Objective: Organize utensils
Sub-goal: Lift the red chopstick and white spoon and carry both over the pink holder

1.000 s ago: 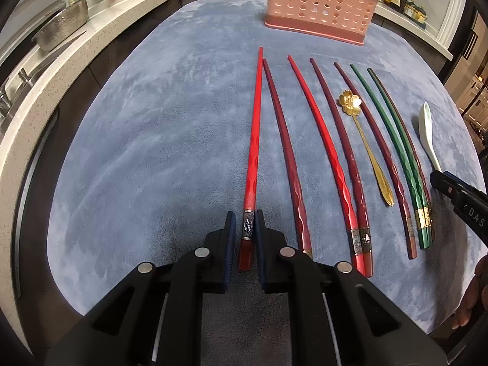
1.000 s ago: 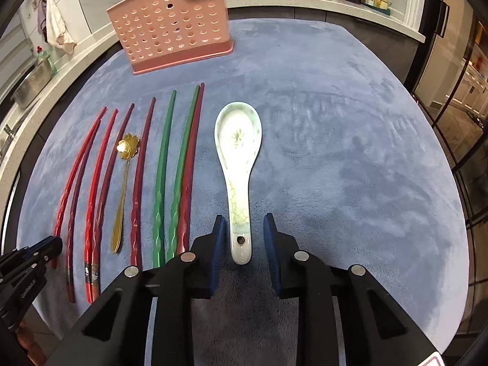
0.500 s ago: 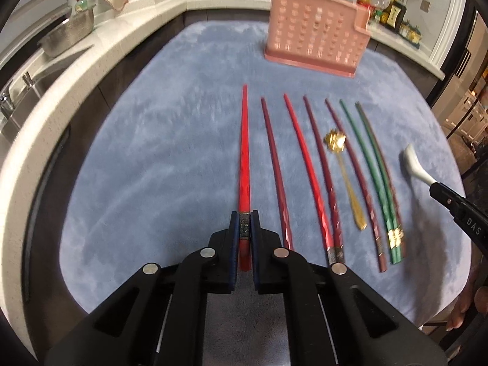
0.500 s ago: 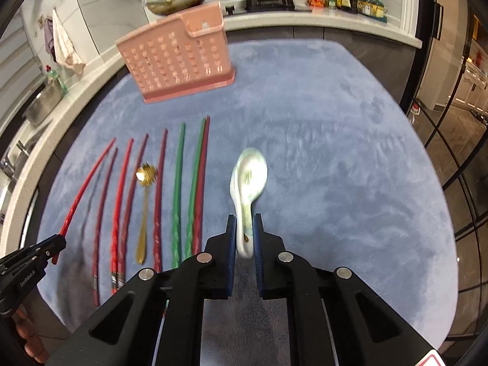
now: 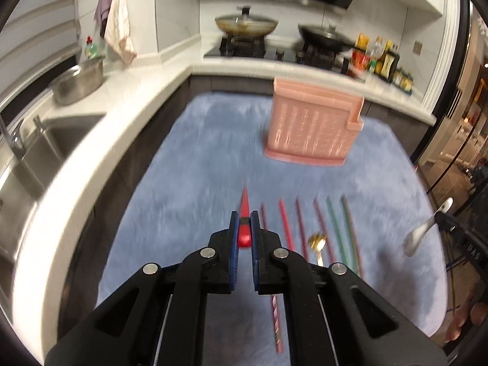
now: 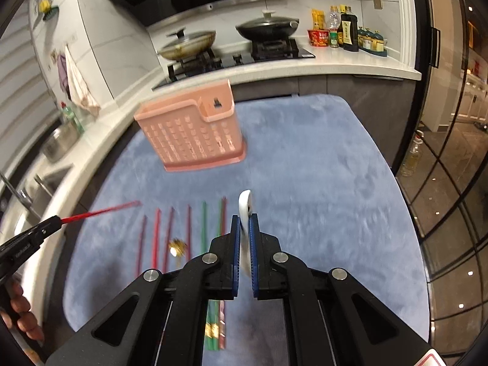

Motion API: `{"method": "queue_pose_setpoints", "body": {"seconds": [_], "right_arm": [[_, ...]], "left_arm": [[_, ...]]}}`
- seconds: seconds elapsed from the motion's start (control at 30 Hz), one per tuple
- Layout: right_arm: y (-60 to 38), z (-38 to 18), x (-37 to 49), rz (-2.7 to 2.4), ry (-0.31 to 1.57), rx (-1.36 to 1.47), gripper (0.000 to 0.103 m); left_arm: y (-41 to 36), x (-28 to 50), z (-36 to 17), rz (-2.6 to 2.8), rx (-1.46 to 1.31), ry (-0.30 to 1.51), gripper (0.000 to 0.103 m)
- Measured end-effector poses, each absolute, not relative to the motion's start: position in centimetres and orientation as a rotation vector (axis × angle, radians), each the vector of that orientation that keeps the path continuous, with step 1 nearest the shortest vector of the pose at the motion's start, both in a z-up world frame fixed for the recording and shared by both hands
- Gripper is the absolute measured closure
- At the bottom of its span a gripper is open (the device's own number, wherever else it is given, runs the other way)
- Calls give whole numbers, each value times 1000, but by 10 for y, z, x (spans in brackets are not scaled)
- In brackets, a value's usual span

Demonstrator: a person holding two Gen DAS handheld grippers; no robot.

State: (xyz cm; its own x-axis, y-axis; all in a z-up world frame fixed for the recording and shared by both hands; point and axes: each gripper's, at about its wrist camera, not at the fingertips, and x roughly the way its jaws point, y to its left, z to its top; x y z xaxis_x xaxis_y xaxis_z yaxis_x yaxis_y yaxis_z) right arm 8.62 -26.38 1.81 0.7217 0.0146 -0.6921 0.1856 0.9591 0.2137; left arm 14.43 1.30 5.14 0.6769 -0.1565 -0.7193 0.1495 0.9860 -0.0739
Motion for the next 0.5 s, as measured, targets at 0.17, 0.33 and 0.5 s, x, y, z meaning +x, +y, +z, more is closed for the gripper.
{"method": "queue_pose_setpoints", "body": {"seconds": [0.17,0.33,0.5], "right_arm": [[-271,56,110,-60,703,300,97],[-273,95,146,-12,644,320,97],[-273,123,193,30,596,343,97]], "left_arm": [[10,172,106,-209,-35,720,96],[-2,200,163,-232,-43,616,96],[-17,232,215,-232,-53,510,96]]}}
